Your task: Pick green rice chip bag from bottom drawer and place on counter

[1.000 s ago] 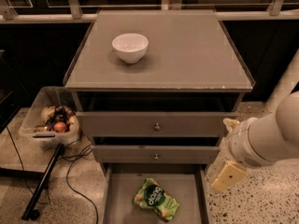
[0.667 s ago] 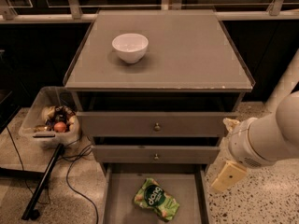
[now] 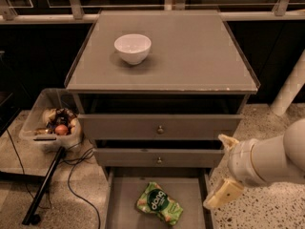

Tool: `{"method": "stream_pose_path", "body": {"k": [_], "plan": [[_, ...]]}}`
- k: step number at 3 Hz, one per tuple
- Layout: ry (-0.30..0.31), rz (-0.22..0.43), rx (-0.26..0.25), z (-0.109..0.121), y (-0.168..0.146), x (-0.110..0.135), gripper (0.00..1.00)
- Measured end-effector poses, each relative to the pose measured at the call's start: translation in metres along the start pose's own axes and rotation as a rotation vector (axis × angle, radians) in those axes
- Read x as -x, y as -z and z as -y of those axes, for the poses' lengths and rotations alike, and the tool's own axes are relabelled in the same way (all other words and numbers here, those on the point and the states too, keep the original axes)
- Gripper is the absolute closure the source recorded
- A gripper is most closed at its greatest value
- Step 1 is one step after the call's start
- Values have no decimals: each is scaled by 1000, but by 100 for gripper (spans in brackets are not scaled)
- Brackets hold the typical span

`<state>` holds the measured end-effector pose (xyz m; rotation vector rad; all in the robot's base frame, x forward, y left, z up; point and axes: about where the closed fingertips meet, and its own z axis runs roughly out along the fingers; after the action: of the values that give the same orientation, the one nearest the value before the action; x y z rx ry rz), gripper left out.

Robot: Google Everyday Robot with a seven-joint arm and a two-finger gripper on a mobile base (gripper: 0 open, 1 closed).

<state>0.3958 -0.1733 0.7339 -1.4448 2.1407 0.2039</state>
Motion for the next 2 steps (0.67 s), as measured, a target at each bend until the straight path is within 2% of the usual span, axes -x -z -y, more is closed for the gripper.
{"method": "stream_pose_path", "body": {"k": [1, 2], "plan": [[-31, 98, 4, -15, -23, -20, 0], [-71, 182, -21, -31, -45, -43, 0]]}}
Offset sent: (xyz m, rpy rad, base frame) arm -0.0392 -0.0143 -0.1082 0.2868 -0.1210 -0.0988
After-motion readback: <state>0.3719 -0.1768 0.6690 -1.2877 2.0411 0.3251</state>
